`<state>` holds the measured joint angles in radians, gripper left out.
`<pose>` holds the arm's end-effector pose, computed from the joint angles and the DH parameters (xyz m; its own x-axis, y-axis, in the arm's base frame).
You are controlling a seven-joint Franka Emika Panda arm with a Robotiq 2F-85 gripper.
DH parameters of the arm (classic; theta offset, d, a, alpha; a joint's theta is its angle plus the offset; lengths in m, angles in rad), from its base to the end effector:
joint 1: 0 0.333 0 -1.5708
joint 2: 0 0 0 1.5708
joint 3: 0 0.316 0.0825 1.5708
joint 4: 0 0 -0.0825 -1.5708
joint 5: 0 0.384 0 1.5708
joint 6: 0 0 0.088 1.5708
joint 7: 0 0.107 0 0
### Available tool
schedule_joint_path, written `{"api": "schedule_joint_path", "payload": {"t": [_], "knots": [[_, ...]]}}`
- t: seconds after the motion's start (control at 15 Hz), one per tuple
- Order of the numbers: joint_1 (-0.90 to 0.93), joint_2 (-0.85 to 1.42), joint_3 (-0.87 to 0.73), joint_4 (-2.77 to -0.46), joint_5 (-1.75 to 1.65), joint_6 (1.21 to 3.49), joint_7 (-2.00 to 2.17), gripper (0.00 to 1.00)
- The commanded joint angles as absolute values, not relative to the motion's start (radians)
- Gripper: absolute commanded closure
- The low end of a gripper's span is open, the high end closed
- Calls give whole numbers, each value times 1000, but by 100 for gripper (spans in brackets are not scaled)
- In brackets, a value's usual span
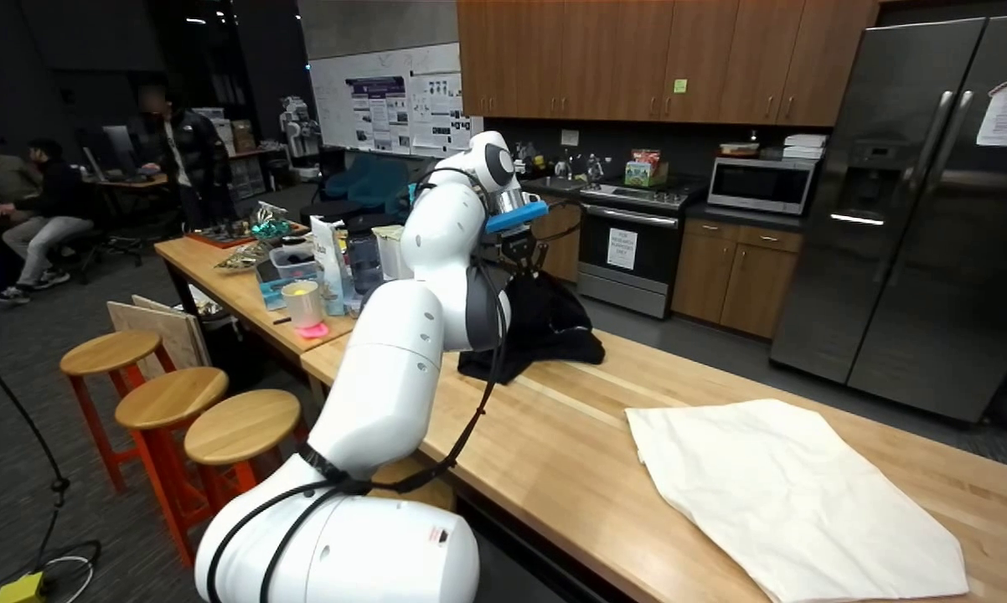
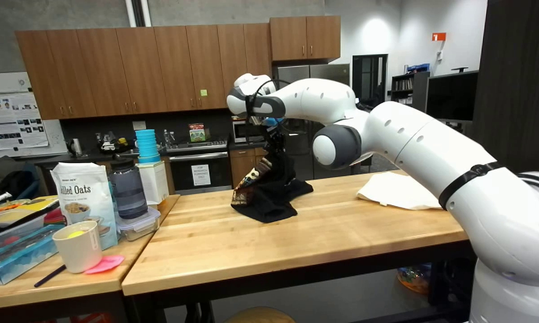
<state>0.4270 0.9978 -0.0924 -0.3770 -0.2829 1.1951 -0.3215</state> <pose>0.6947 0.2474 0.4787 0.8131 0.5228 -0.2559 0.5801 -0.7646 0.2808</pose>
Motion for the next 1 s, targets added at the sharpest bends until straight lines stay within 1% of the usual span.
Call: {"api": "schedule_joint_path", "payload": {"t": [0.0, 0.4, 0.93], "knots": [[437, 1005, -58, -361, -261, 1060, -335, 98], [436, 1056, 20, -358, -185, 844, -338, 98], [420, 1159, 54, -348, -140, 696, -346, 98]]}}
